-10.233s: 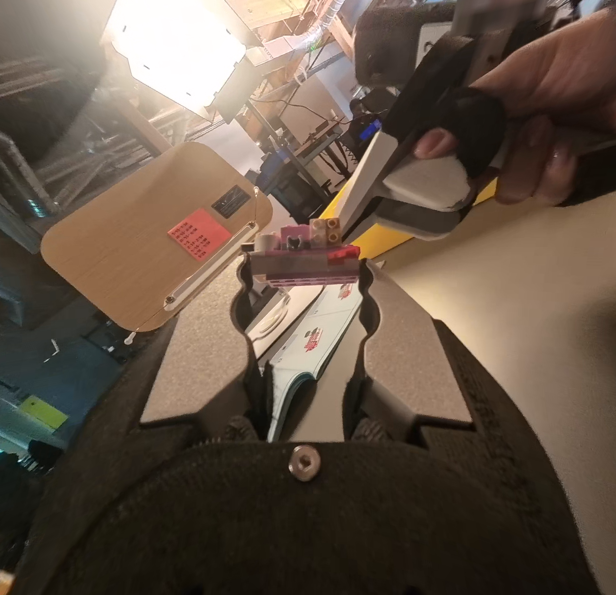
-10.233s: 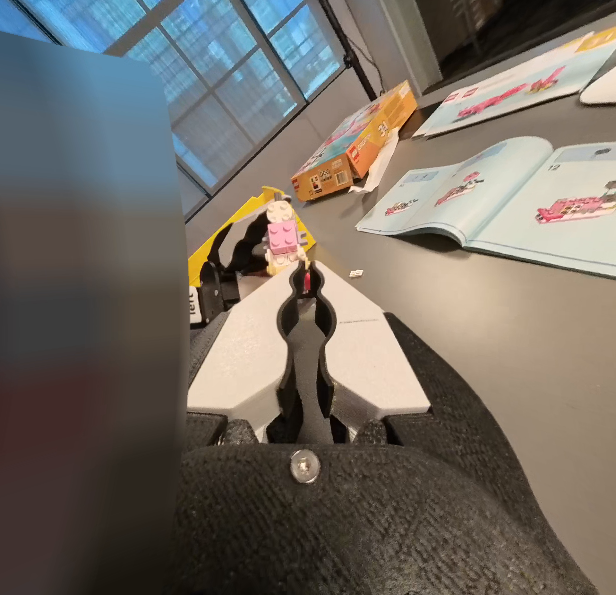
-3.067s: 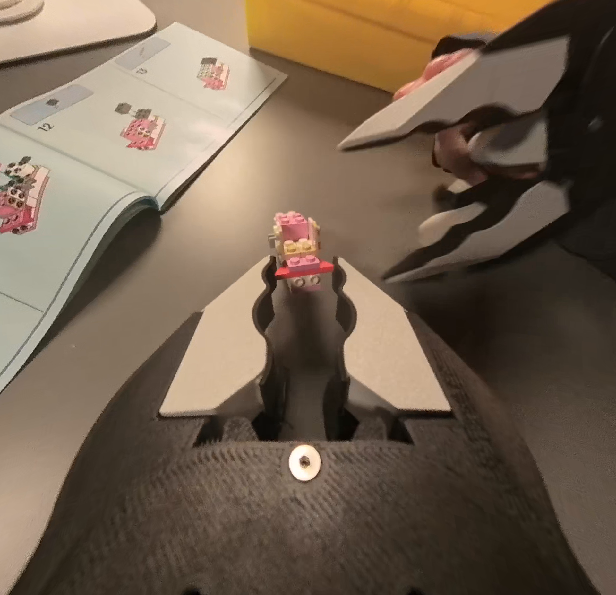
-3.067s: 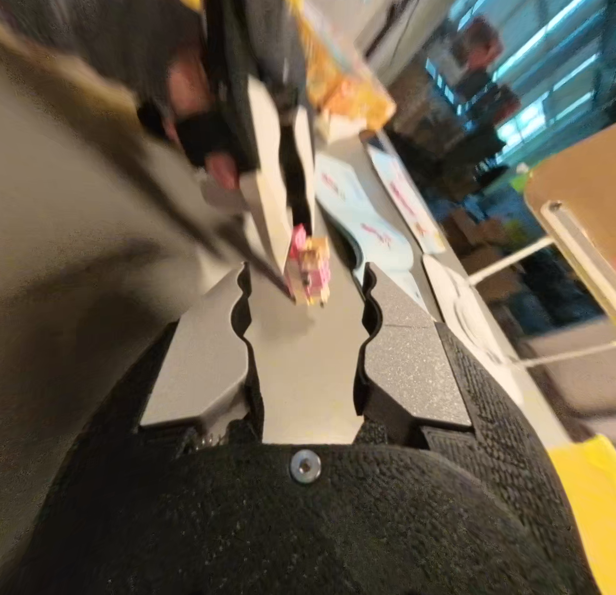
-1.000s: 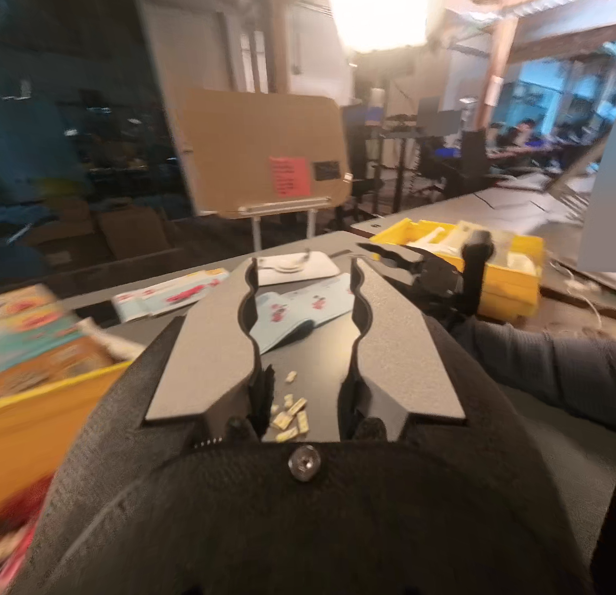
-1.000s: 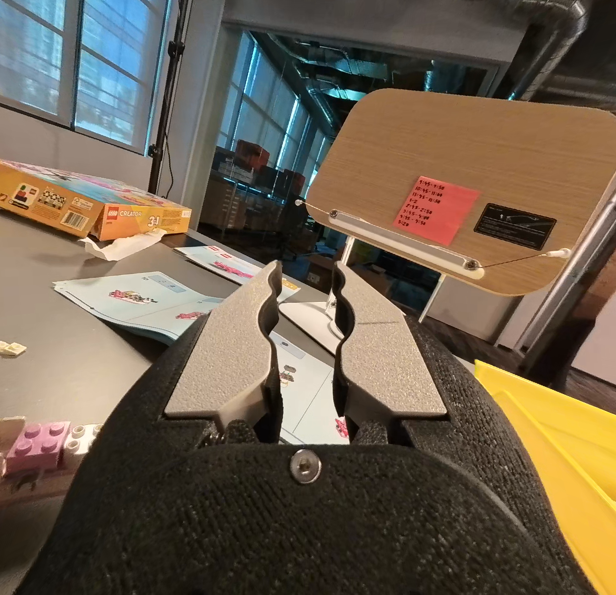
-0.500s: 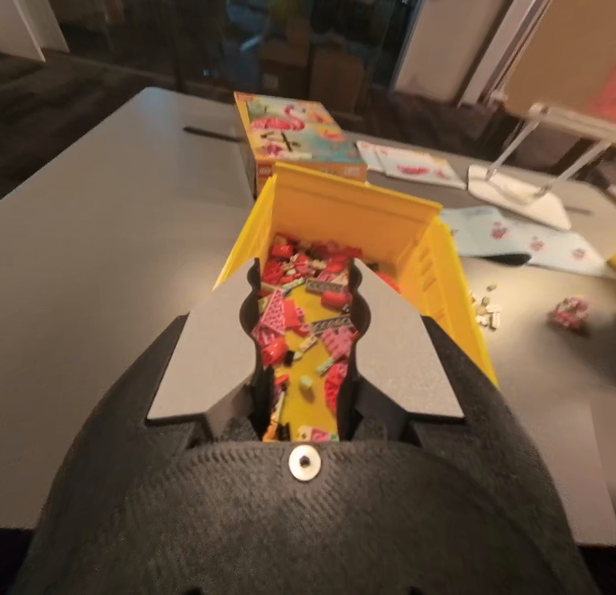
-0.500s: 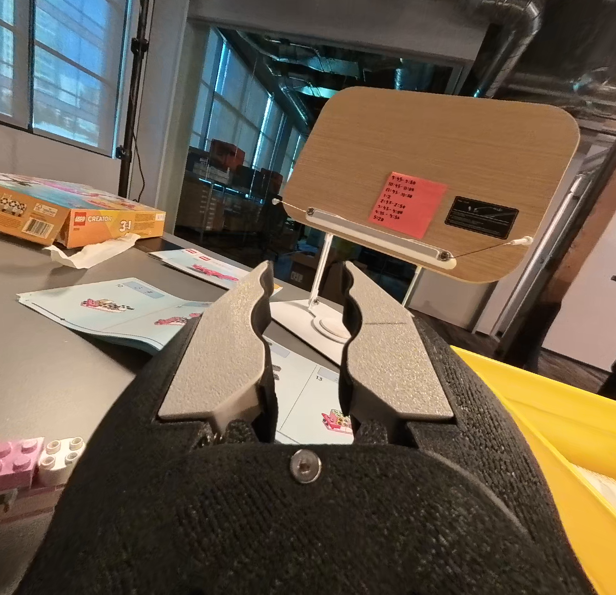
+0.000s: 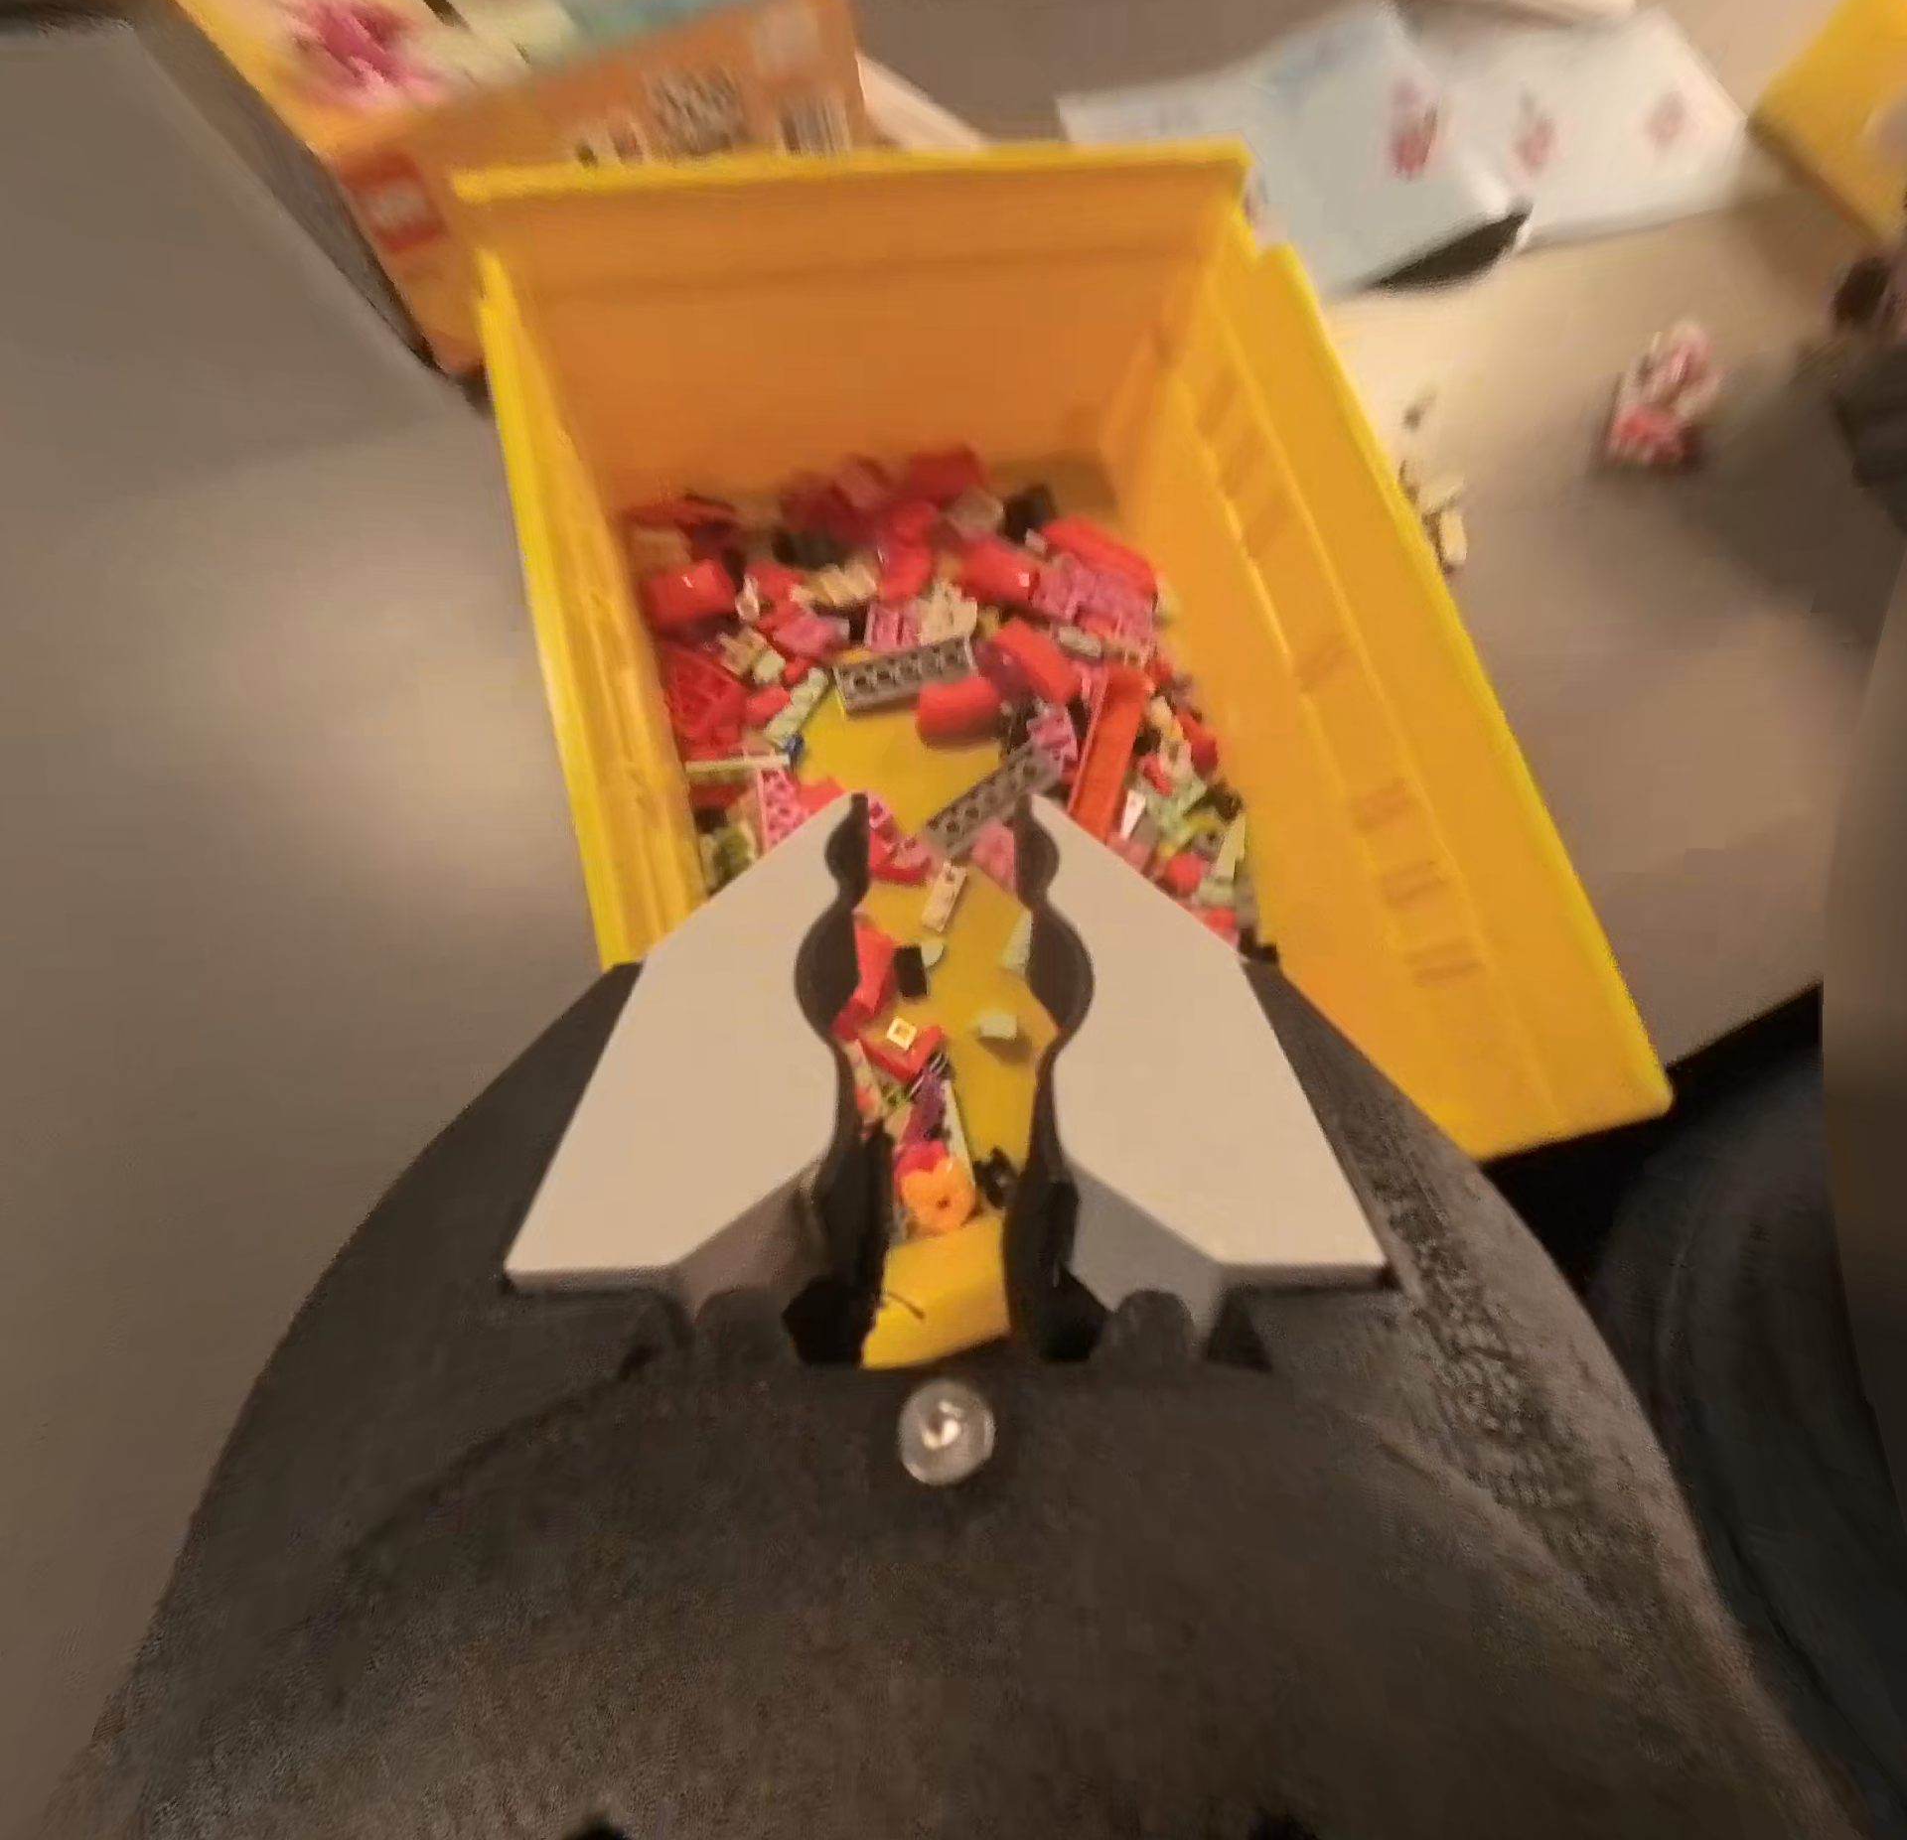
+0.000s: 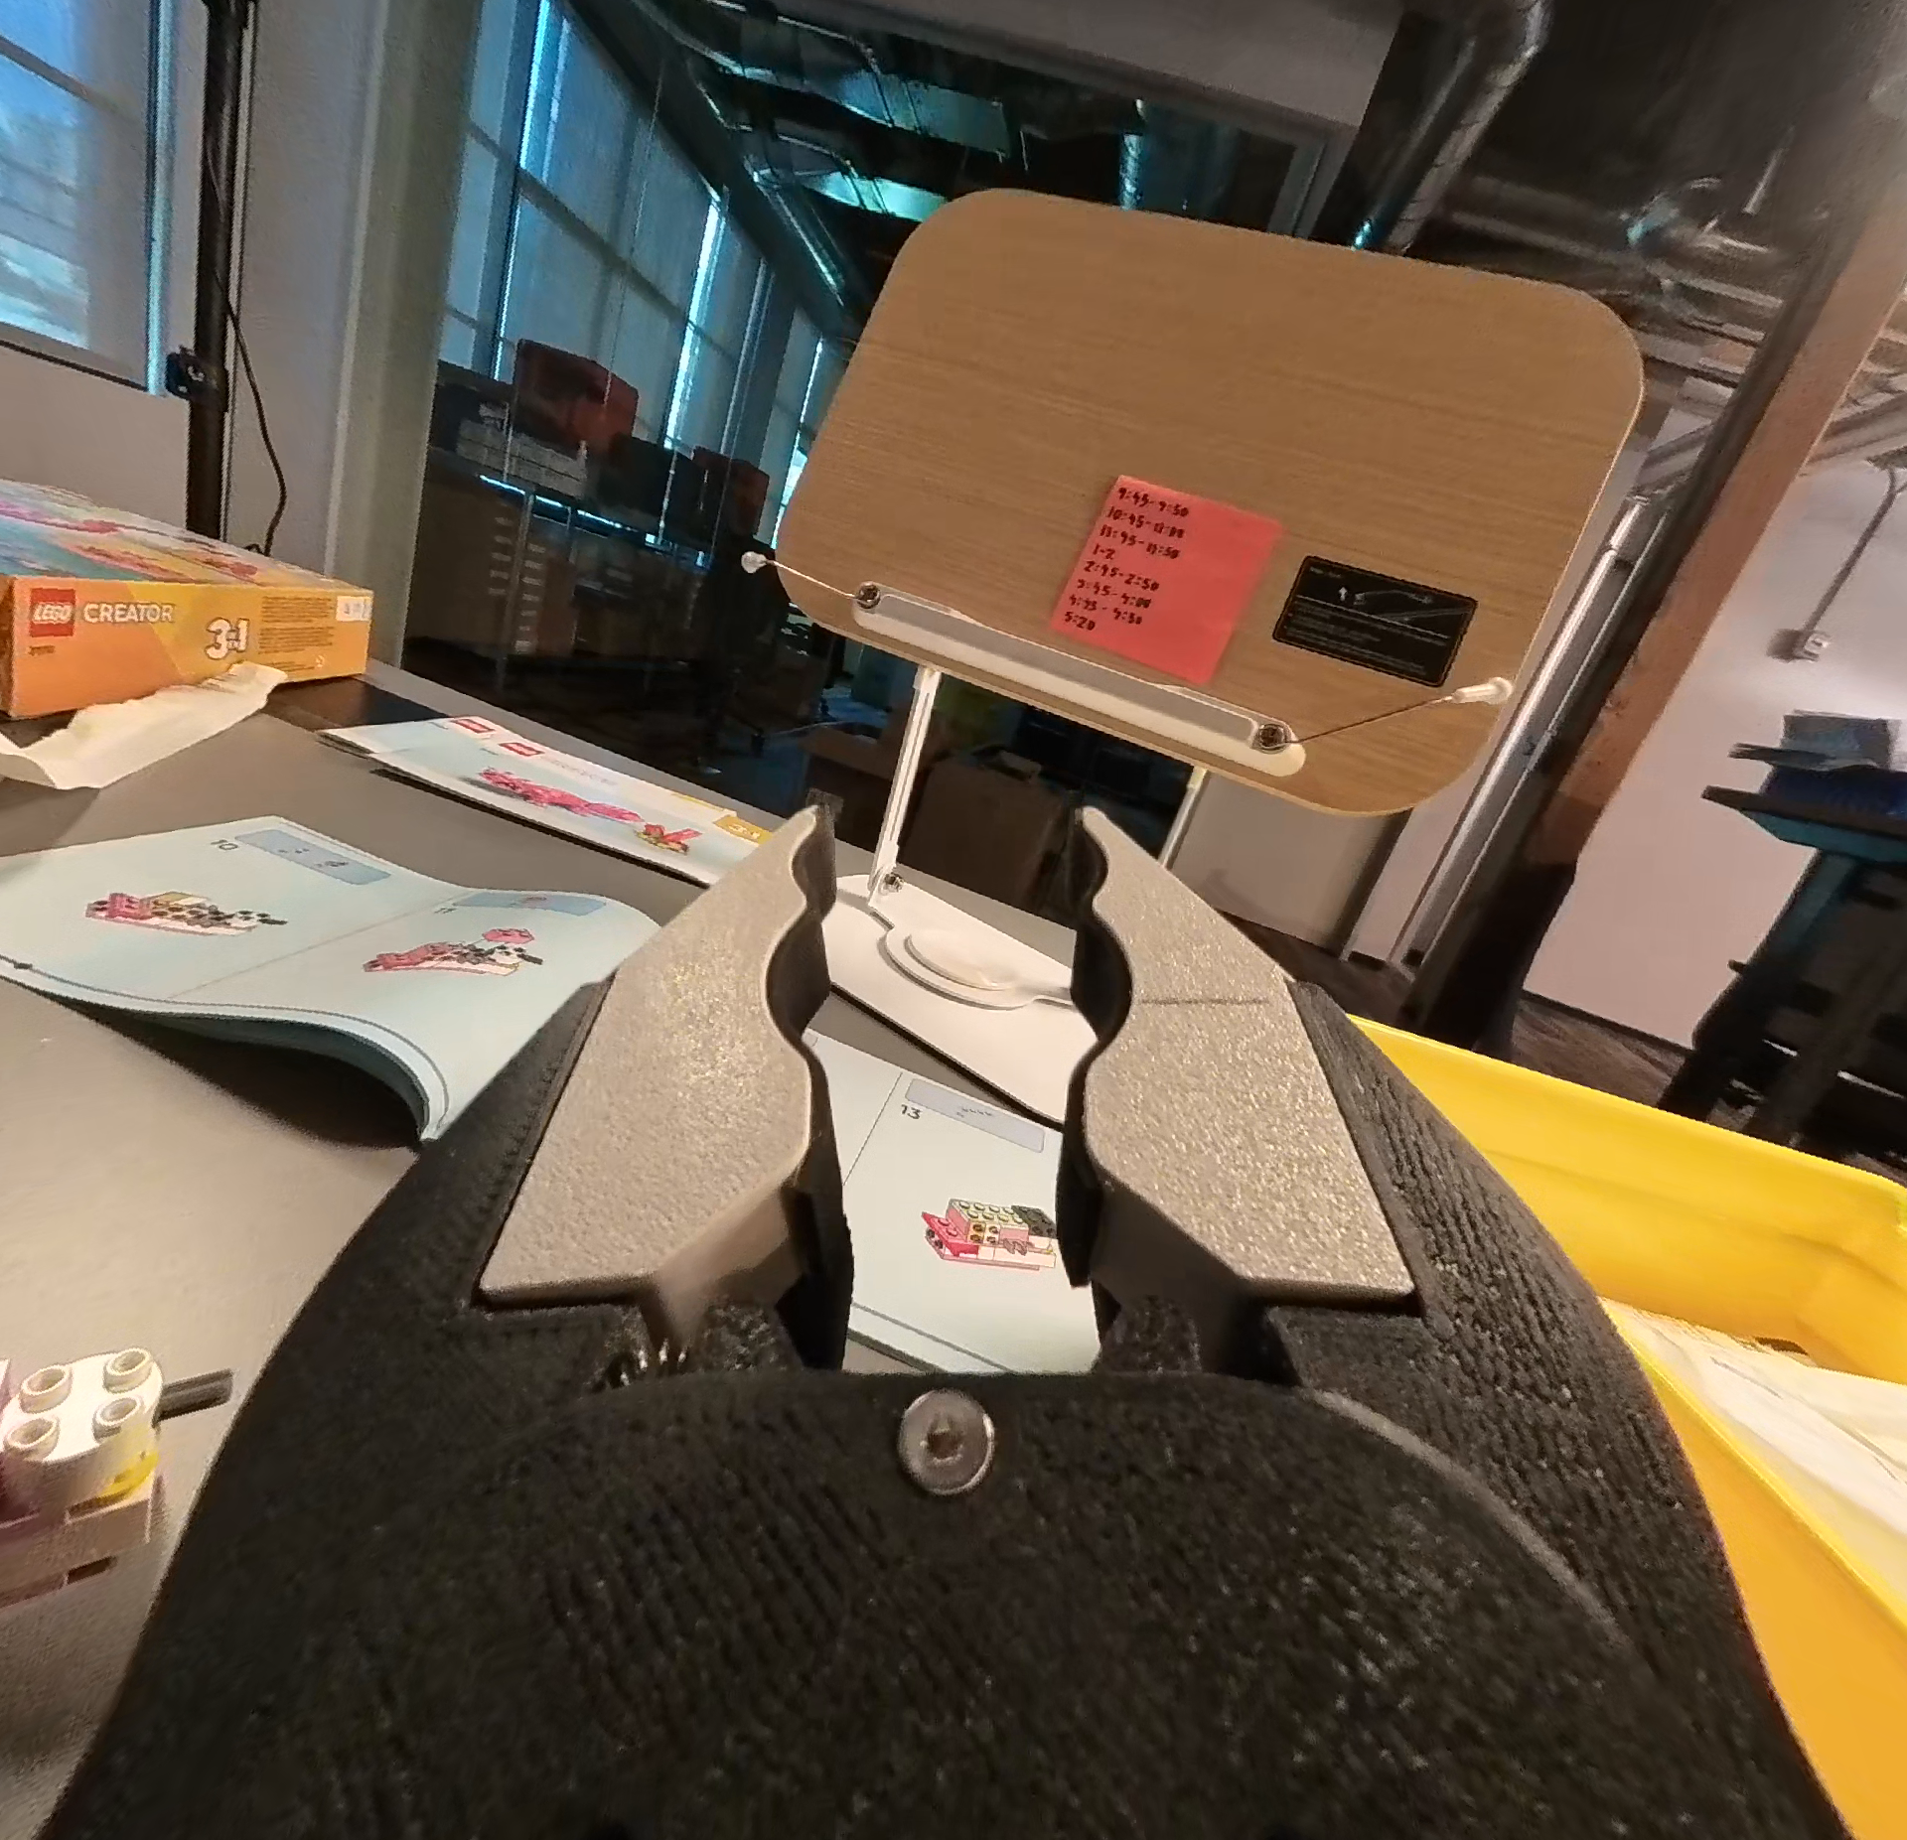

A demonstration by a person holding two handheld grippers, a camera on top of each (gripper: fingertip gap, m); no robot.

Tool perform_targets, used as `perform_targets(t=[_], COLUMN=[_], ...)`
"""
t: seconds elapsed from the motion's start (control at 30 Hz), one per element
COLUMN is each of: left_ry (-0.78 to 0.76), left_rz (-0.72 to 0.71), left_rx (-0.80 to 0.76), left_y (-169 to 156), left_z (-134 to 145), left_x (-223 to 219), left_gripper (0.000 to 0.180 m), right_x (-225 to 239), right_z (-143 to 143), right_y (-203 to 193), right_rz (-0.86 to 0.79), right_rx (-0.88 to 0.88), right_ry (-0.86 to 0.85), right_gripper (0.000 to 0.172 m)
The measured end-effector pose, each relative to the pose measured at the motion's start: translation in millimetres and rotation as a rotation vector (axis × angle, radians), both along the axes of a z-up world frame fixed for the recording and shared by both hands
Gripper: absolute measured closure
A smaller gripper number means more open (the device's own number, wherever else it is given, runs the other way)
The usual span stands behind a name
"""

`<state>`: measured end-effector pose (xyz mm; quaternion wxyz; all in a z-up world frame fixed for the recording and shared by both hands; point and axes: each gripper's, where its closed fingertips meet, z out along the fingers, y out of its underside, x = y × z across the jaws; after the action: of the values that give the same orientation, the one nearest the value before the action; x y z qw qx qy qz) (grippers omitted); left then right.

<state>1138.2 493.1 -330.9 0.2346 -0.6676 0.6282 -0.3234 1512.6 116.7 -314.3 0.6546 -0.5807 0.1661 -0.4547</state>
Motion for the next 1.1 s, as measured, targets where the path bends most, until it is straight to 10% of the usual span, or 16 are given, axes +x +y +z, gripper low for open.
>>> perform_targets(t=[0.3, 0.77, 1.1], left_ry=[0.486, 0.723, 0.901], left_rz=[-0.215, -0.553, -0.727], left_rx=[0.143, 0.16, 0.188], left_y=[-11.2, -51.4, -67.9], left_z=[-55.2, -81.1, -99.0], left_x=[-15.3, -31.4, -67.6], left_gripper=[0.131, 0.126, 0.162], right_x=[0.3, -4.3, -5.3], right_z=[-2.1, -2.9, -4.7], right_y=[2.1, 7.7, 11.9], right_rz=[0.009, 0.068, 0.095], right_rx=[-0.01, -0.006, -0.011], right_ry=[0.008, 0.016, 0.025], right_gripper=[0.129, 0.131, 0.133])
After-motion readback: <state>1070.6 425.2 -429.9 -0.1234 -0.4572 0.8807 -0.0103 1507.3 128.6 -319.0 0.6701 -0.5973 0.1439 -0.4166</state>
